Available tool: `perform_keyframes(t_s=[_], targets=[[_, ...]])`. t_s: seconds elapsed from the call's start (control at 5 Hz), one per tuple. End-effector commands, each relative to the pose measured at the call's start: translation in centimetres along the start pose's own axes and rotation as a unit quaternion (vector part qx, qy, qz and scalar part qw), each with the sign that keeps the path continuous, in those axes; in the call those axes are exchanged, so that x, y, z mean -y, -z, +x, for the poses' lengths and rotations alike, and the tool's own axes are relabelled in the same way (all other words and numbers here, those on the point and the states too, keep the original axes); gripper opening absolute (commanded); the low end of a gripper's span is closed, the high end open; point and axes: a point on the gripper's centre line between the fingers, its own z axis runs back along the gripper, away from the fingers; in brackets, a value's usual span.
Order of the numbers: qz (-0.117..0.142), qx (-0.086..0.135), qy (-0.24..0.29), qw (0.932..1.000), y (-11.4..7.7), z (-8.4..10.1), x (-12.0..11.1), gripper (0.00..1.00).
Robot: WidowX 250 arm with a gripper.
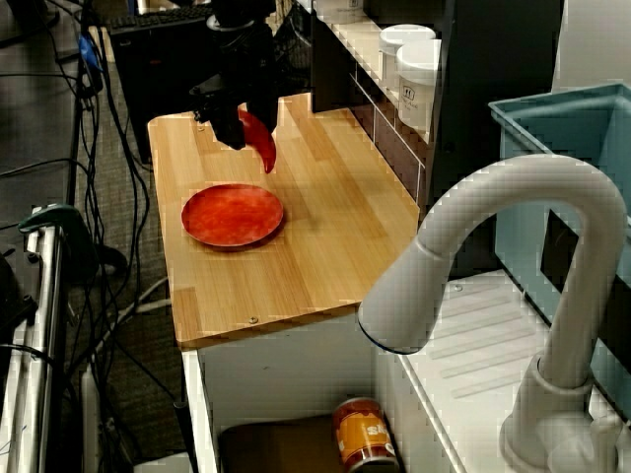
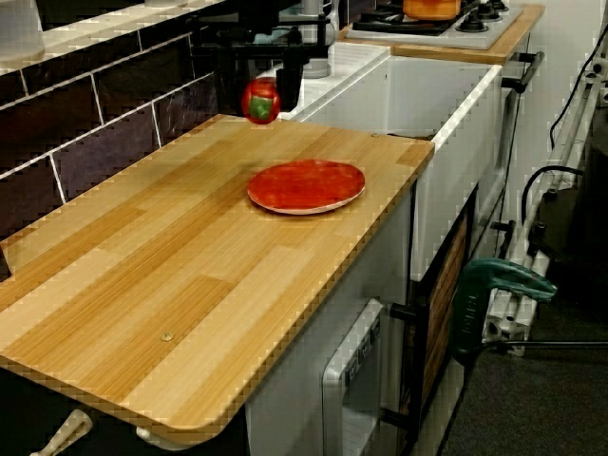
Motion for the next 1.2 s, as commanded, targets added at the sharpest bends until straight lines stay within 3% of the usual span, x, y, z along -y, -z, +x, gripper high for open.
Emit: perform_keyframes(t_s=[0.0, 0.4, 1.0], targets=[[0.039, 0.017, 0.092, 0.9949, -0.1, 0.6, -0.8, 0.00], [0.037, 0.014, 0.131, 0.9906, 1.4, 2.6, 0.2, 0.00], [0.054, -0.031, 0.122, 0.9906, 3.8, 4.3, 0.8, 0.00]])
